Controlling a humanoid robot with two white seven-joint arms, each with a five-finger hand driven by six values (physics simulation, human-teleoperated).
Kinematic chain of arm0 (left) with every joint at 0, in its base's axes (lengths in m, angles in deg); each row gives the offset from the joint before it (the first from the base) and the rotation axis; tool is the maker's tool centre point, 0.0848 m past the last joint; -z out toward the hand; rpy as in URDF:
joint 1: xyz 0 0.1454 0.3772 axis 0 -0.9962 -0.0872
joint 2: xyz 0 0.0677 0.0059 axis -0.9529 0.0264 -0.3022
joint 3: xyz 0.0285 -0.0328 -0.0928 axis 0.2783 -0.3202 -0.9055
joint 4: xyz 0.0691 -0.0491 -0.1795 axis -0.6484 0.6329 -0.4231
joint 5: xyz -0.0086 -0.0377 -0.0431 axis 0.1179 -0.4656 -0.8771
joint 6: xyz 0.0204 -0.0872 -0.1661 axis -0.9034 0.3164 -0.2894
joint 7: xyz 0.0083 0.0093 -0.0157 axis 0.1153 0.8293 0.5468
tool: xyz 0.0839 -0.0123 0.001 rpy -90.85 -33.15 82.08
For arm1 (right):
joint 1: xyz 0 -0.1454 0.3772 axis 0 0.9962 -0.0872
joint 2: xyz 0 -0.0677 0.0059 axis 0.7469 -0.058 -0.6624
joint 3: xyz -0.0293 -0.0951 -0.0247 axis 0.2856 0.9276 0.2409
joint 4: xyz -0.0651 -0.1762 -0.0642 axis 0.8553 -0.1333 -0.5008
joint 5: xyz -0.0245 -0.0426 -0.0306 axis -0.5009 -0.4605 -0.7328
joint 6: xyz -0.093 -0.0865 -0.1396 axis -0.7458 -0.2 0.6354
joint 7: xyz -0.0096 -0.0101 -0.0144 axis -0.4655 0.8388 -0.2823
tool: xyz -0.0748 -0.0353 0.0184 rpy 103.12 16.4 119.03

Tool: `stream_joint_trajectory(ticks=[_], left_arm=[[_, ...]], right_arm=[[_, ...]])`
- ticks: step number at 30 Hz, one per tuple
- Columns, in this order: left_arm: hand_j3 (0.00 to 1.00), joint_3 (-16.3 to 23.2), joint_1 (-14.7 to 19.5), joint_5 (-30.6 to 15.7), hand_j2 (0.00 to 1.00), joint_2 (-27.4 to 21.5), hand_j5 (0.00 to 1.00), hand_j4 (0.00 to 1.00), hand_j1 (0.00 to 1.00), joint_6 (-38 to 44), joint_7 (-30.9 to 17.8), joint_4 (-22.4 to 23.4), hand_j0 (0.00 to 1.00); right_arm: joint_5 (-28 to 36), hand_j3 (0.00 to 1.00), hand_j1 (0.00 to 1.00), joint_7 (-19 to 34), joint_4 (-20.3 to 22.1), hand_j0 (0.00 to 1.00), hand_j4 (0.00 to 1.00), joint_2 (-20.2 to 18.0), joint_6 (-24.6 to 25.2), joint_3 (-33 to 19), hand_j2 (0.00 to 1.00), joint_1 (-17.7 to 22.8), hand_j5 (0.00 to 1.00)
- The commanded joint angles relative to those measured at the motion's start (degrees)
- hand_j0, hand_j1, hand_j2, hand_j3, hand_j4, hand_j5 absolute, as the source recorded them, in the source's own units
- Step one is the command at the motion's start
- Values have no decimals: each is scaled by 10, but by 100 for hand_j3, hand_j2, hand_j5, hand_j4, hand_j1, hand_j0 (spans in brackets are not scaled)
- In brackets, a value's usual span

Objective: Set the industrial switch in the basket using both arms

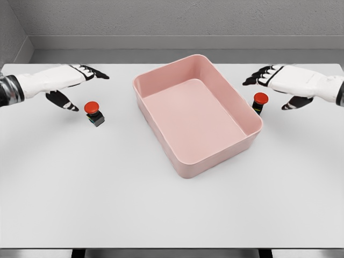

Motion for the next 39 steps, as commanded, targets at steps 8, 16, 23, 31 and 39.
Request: stream_joint_trajectory(ticks=[8, 16, 23, 31, 39], left_arm=[[100, 107, 33, -3, 100, 5, 100, 100, 100, 1, 3, 7, 100], [100, 108, 41, -2, 100, 34, 100, 100, 100, 1, 2, 29, 100], [100, 119, 46, -2, 100, 41, 100, 100, 100, 1, 1, 31, 100], [100, 125, 47, -3, 100, 35, 100, 100, 100, 1, 2, 44, 100], [100, 129, 49, -2, 100, 41, 100, 100, 100, 1, 2, 47, 100]], right_arm=[[-8, 100, 100, -3, -79, 100, 100, 24, 1, -4, 100, -4, 100], [-9, 100, 100, -1, -82, 100, 100, 45, 1, -5, 100, -4, 100], [-10, 100, 100, -1, -81, 100, 100, 45, 1, -6, 100, -6, 100], [-22, 100, 100, 2, -131, 100, 100, 82, 1, -4, 100, -12, 100], [-39, 100, 100, 1, -150, 100, 100, 103, 1, -2, 100, -13, 100]])
